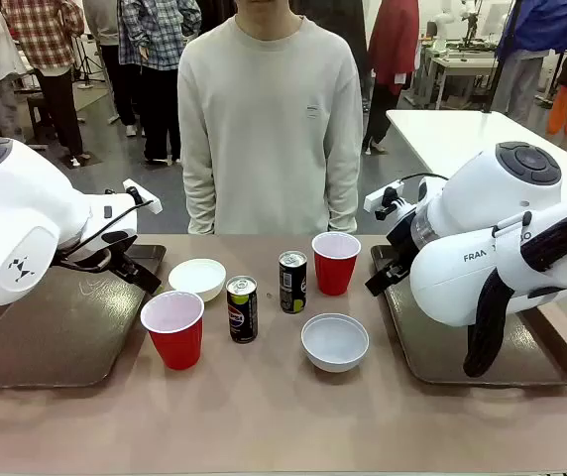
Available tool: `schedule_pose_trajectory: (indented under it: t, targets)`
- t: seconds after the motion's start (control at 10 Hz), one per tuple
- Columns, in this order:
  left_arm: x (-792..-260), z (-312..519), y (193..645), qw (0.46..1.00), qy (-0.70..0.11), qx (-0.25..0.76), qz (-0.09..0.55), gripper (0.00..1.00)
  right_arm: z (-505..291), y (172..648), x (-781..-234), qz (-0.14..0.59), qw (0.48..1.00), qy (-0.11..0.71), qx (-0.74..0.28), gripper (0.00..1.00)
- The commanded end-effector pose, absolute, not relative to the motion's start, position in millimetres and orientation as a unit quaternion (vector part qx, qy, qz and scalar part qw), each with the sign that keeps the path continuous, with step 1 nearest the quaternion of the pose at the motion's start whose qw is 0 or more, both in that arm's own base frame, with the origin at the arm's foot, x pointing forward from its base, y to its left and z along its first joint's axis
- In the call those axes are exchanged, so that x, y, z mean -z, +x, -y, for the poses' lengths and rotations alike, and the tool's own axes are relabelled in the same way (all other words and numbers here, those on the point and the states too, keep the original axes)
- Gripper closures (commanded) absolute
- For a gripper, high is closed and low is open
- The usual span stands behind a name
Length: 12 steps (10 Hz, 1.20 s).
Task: Prepare tableware on both trays.
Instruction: Pick up a Picnic Bowl from the table and place it on a Handle tray.
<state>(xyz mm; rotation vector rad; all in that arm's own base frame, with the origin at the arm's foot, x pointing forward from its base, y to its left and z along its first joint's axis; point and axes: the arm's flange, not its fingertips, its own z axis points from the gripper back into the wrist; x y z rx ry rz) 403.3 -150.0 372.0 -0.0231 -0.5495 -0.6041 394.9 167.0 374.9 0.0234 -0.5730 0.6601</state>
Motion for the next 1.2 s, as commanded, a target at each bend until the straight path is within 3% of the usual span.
schedule_pose_trajectory:
  t: [0.0, 1.0, 1.1]
  targets:
    - [-371.9, 150.1, 403.3, 0.918, -0.011, 0.294, 0.267, 0.0, -167.1, 394.9, -374.9, 0.277, 0.906, 0.011, -0.32, 0.0]
    - [-372.0, 150.1, 403.3, 0.918, -0.011, 0.294, 0.267, 0.0, -167.0, 394.9, -374.9, 0.277, 0.906, 0.011, -0.32, 0.0]
    - [-385.6, 149.3, 399.2, 0.919, -0.039, 0.301, 0.253, 0.0, -163.4, 393.1, -386.0, 0.249, 0.92, 0.061, -0.297, 0.0]
